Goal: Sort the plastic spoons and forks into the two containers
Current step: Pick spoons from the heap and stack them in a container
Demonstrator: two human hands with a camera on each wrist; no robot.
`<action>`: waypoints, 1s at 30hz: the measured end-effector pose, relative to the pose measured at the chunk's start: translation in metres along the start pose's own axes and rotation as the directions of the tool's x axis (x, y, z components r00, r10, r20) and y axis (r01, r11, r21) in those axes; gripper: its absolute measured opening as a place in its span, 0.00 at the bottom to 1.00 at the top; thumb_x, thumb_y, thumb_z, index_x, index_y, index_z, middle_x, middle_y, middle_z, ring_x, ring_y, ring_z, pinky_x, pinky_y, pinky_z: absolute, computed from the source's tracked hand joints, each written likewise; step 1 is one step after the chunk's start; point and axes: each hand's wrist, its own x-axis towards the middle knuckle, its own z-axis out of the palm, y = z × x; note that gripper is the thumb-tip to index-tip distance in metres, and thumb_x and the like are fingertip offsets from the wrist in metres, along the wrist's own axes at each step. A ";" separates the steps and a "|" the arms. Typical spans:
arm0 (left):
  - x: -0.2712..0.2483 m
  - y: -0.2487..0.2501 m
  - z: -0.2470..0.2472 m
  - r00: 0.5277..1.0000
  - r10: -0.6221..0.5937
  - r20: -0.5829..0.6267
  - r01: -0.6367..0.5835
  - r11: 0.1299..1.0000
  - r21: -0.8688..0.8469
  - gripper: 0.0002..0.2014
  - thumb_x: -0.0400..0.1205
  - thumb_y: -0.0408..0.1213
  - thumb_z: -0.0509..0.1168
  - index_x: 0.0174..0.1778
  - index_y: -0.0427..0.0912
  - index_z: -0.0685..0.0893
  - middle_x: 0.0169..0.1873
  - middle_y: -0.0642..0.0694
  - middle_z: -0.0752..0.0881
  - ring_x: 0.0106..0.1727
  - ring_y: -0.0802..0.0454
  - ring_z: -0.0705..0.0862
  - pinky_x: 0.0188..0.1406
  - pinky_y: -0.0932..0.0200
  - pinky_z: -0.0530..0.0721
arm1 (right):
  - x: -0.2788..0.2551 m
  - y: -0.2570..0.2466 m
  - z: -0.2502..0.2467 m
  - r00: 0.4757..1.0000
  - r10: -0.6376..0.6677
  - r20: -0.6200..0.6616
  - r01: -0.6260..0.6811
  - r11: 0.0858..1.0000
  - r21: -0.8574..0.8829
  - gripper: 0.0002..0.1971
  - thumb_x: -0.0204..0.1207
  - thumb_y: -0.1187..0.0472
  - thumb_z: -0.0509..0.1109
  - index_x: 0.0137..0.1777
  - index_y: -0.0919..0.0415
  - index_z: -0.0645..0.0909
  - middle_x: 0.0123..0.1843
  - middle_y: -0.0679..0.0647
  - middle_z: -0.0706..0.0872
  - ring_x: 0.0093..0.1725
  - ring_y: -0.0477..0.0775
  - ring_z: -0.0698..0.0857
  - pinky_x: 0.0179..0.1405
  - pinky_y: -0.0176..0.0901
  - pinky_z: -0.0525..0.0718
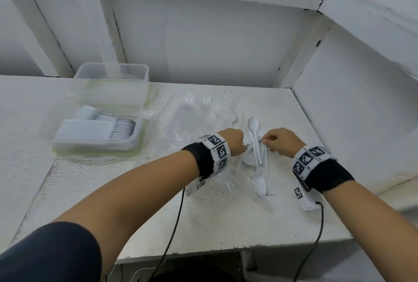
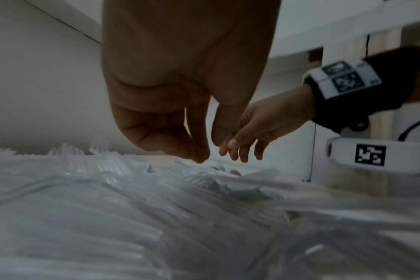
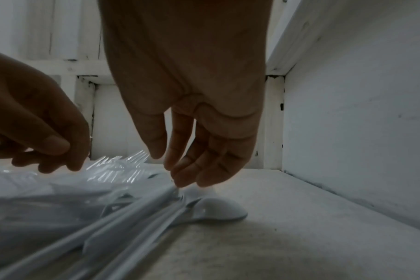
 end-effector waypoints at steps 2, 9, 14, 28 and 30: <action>0.003 0.007 0.003 0.999 -0.023 0.024 0.021 0.997 0.075 0.21 0.83 0.45 0.61 0.27 0.42 0.65 0.26 0.48 0.71 0.34 0.50 0.74 0.23 0.63 0.66 | 0.002 0.001 0.007 1.000 0.024 -0.013 -0.024 1.000 -0.010 0.10 0.79 0.63 0.65 0.51 0.67 0.85 0.31 0.47 0.79 0.34 0.46 0.78 0.28 0.31 0.70; 0.002 0.013 0.001 0.990 -0.121 0.074 0.125 0.990 -0.059 0.20 0.83 0.37 0.61 0.26 0.40 0.64 0.25 0.47 0.68 0.26 0.54 0.67 0.22 0.65 0.63 | 0.012 -0.003 0.024 0.993 0.101 -0.057 -0.105 0.992 -0.068 0.16 0.74 0.59 0.68 0.26 0.60 0.71 0.27 0.55 0.74 0.31 0.52 0.74 0.27 0.39 0.68; -0.005 -0.005 -0.012 0.980 -0.187 0.070 0.199 0.895 -0.400 0.11 0.83 0.28 0.56 0.34 0.36 0.72 0.29 0.43 0.78 0.27 0.52 0.76 0.26 0.63 0.75 | 0.017 -0.002 0.024 0.992 0.125 -0.029 -0.124 0.992 0.016 0.16 0.75 0.60 0.70 0.28 0.62 0.74 0.29 0.56 0.78 0.27 0.51 0.75 0.29 0.39 0.74; 0.007 0.006 0.003 0.980 -0.179 -0.093 0.122 0.892 -0.435 0.16 0.81 0.32 0.56 0.26 0.42 0.66 0.25 0.48 0.68 0.26 0.55 0.66 0.24 0.64 0.63 | 0.006 0.019 0.006 0.928 0.278 -0.249 -0.122 0.856 0.502 0.08 0.78 0.64 0.58 0.56 0.59 0.71 0.37 0.54 0.75 0.30 0.51 0.72 0.26 0.40 0.70; 0.011 0.012 0.009 0.985 -0.161 -0.065 0.120 0.902 -0.415 0.17 0.82 0.32 0.56 0.26 0.42 0.66 0.25 0.48 0.68 0.25 0.54 0.66 0.23 0.64 0.63 | 0.003 0.021 0.009 0.953 0.243 -0.180 -0.141 0.884 0.445 0.04 0.78 0.62 0.62 0.47 0.63 0.75 0.37 0.59 0.76 0.27 0.50 0.69 0.22 0.39 0.67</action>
